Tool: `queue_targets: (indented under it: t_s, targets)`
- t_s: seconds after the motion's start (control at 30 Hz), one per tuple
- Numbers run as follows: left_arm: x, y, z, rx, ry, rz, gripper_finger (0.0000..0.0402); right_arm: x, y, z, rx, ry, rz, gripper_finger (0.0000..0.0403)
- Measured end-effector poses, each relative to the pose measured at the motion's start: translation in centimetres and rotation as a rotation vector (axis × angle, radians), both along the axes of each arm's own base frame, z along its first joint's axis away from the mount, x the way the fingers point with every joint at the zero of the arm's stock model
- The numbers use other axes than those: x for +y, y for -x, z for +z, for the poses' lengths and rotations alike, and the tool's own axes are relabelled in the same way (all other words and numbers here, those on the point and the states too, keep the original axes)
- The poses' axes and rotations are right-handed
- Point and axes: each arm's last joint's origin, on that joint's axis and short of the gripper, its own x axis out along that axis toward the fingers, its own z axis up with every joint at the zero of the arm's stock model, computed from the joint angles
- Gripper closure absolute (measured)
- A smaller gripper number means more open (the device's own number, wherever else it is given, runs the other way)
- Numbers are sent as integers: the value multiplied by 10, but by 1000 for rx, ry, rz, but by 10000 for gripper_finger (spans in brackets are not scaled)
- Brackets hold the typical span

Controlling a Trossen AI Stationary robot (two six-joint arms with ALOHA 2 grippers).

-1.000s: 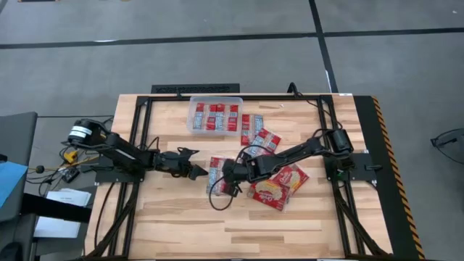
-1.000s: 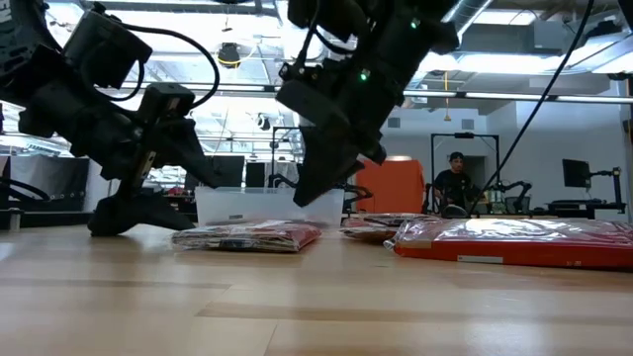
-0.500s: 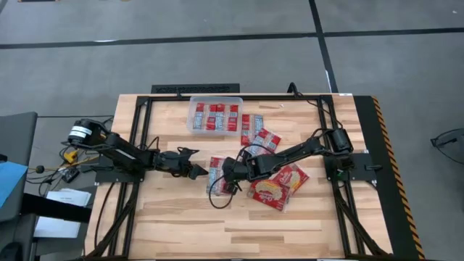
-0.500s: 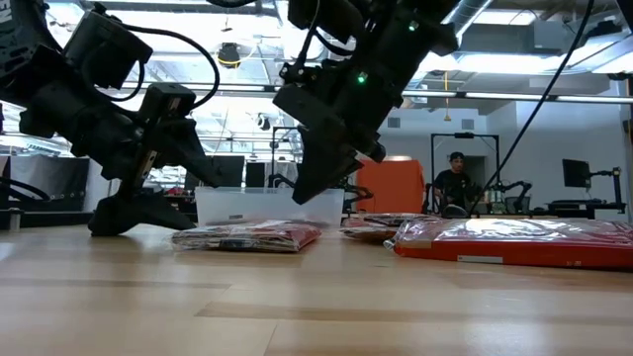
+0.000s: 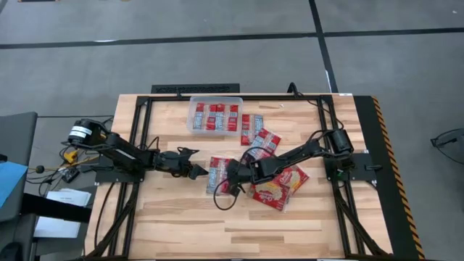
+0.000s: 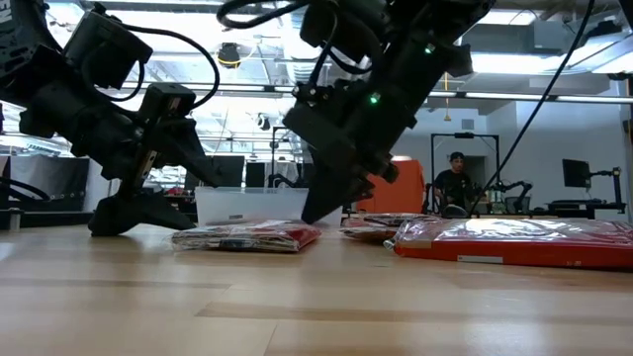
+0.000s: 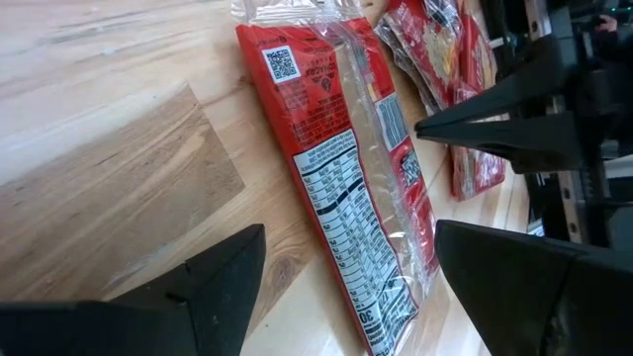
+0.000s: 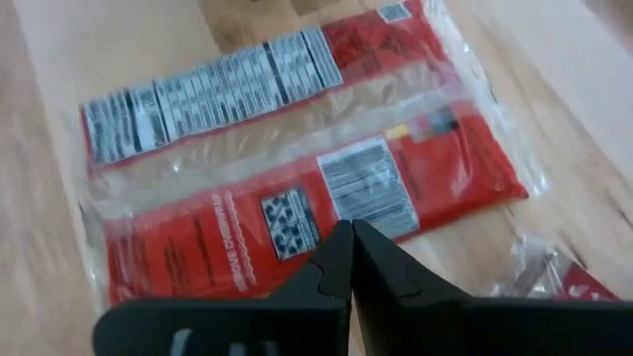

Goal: Sort popcorn bags into baskets
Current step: Put the red popcorn bag into the transparent bin

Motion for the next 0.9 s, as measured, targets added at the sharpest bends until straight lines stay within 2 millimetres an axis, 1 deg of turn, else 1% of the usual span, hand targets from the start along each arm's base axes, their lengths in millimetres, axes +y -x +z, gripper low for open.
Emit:
queue_targets:
  t_s: [0.13, 0.2, 0.23, 0.27, 0.3, 0.37, 0.47, 0.57, 0.7, 0.8, 0.9]
  targets:
    - [0, 0, 0, 0, 0, 0, 116, -3, -1, -2, -3, -4, -3, 388]
    - [0, 0, 0, 0, 0, 1, 116, -3, -7, -13, -25, -2, 4, 391]
    - [0, 0, 0, 0, 0, 1, 116, -3, -8, -17, -27, -1, 4, 390]
    - [0, 0, 0, 0, 0, 1, 116, -3, -8, -14, -26, -18, 14, 388]
    - [0, -1, 0, 1, -3, 2, 116, -3, -8, -16, -23, -34, 25, 385]
    - [0, -2, 1, 0, -6, -2, 116, -3, -15, -25, -49, -40, 21, 378]
    - [0, -3, 1, 5, -9, -1, 116, -4, -19, -22, -42, -50, 50, 373]
    - [0, -3, 1, 7, -9, 1, 116, -8, -26, -16, -50, -26, 75, 379]
    - [0, -3, 0, 17, -10, 1, 116, -21, -31, -11, -58, -1, 84, 390]
    - [0, 0, -4, 80, -4, 7, 116, -30, -33, -11, -60, -2, 63, 390]
    - [1, 2, -8, 129, -1, 23, 116, -34, -33, -11, -62, -1, 51, 378]
